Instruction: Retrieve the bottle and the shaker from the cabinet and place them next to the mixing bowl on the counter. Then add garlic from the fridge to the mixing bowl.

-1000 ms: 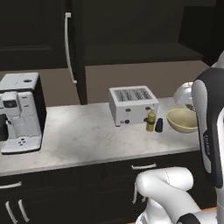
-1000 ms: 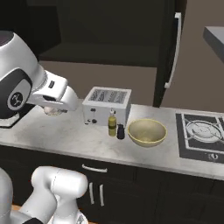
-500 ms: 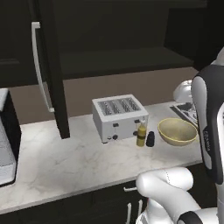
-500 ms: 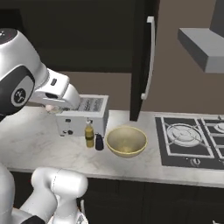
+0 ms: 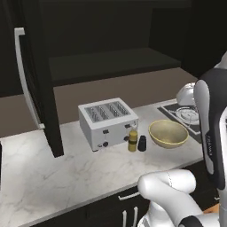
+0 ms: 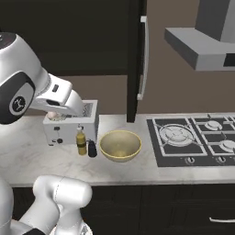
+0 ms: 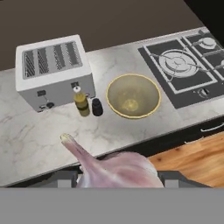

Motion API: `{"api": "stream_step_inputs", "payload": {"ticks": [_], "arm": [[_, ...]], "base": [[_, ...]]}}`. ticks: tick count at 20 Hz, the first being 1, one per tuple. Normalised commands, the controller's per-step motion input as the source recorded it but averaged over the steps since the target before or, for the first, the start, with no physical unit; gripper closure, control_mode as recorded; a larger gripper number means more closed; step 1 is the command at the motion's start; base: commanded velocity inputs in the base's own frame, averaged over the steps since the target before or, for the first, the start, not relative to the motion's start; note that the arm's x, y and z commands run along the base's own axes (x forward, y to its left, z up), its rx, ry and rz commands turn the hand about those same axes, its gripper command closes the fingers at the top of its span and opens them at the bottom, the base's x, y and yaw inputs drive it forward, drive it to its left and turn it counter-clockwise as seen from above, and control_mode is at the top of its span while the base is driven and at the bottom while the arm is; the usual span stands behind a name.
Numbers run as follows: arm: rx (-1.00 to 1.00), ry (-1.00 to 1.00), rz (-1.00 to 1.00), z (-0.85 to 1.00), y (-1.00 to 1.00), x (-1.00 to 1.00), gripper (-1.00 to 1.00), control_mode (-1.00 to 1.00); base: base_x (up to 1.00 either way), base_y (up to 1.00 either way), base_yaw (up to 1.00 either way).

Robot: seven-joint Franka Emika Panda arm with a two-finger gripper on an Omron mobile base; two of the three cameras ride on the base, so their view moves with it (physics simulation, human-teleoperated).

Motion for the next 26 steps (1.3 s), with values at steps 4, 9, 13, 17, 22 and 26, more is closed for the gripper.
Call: {"api": "stream_step_inputs", "payload": {"ticks": [4,9,13,17,22,26], "arm": [[0.00,0.00,0.00,-0.23,0.01,0.21,1.00,-1.00],[0.00,0.00,-0.05,-0.90,0.04,0.57,1.00,-1.00],[0.00,0.00,-0.11,-0.83,0.00,0.56,1.00,-1.00],[0.00,0.00,-0.12,-0.63,0.00,0.58,1.00,-1.00],[0.04,0.00,-0.12,-0.48,-0.15,0.67,1.00,-1.00],[0.03,0.00,-0.05,-0.44,-0.38,0.53,1.00,-1.00]], "base": [[0.17,0.00,0.00],[0.00,0.00,0.00],[0.00,0.00,0.00],[0.00,0.00,0.00],[0.00,0.00,0.00],[0.00,0.00,0.00]]}}
